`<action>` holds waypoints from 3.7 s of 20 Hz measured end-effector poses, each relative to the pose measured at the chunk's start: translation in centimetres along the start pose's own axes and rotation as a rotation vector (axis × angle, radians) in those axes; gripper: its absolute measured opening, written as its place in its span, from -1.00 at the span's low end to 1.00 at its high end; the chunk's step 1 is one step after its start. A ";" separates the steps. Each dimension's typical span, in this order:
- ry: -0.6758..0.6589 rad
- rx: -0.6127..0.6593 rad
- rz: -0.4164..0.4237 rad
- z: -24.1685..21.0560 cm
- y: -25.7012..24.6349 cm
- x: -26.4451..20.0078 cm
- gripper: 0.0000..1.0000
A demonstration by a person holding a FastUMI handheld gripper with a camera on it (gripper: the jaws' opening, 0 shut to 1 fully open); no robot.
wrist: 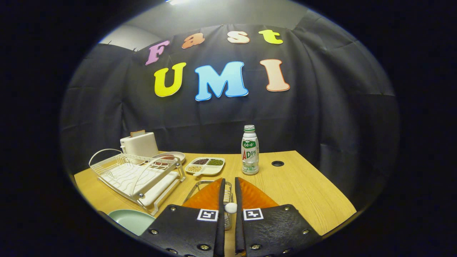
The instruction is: Take the plate from the dish rack, then take the spoon from the basket and place it into the plate.
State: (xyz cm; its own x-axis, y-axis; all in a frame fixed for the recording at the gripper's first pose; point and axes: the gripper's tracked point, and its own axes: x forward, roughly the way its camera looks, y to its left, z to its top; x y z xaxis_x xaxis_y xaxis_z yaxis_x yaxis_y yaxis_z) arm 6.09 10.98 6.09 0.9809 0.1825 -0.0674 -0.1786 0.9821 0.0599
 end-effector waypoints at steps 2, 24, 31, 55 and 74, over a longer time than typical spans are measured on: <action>0.023 -0.009 0.029 0.4 0.7 -0.4 -0.78; 0.058 -0.045 -0.051 11.8 4.2 -9.8 -0.96; 0.135 -0.055 -0.019 10.0 7.4 -11.8 -0.96; 0.376 -0.180 0.266 0.8 20.8 -7.5 -0.93; 0.145 -0.103 0.138 10.7 16.1 -6.3 -0.03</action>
State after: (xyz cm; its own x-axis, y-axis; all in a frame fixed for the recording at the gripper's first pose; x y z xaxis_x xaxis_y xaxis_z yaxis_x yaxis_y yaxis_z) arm -2.13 25.19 18.17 0.9266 0.3129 -0.2086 -0.3246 0.9456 -0.0233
